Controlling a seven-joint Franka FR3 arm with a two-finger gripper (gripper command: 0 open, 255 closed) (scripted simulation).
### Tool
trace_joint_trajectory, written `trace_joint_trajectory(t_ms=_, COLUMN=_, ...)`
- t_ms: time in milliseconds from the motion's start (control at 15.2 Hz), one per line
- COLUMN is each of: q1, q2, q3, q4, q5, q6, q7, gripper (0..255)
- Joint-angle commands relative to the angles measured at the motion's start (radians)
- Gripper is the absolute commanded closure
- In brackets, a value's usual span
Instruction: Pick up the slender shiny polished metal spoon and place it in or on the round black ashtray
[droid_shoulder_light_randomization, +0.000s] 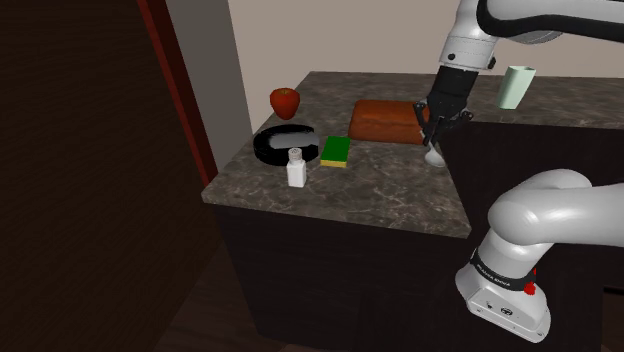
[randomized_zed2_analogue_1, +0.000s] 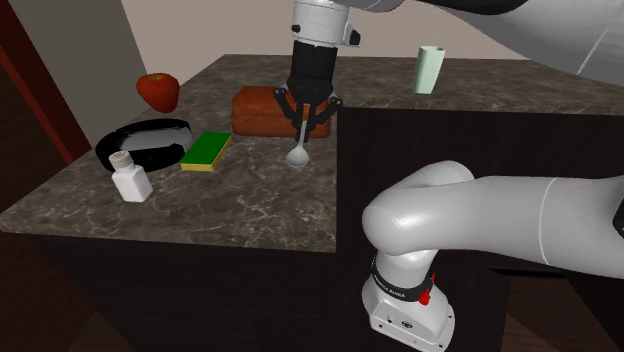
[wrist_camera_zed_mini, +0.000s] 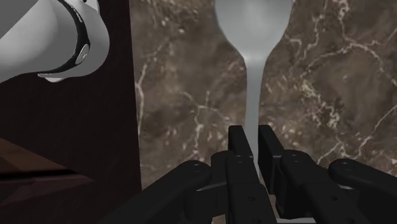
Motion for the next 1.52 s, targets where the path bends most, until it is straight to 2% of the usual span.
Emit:
trace_joint_trajectory(t_ms=0, q1=-0.001, q2=0.012, q3=-0.005, q4=0.036, q5=-0.004, q6=-0.024, q7=0.005, gripper=255)
trace_joint_trajectory(t_ms=462, q1=-0.002, q2=0.05, q3=-0.015, q4=0.137, q5=-0.012, q6=-0.085, q7=0.02, gripper=255)
trace_joint_trajectory(t_ms=990, q1=-0.011, q2=0.338, q3=0.113, q4=0.3, q5=0.045, q6=0.069, q7=0.092, gripper=255)
trace_joint_trajectory(t_ms=1452, q1=-0.03, q2=0.604, q3=0.219, q4=0.504, q5=0.036, q6=0.159, q7=0.177, gripper=255)
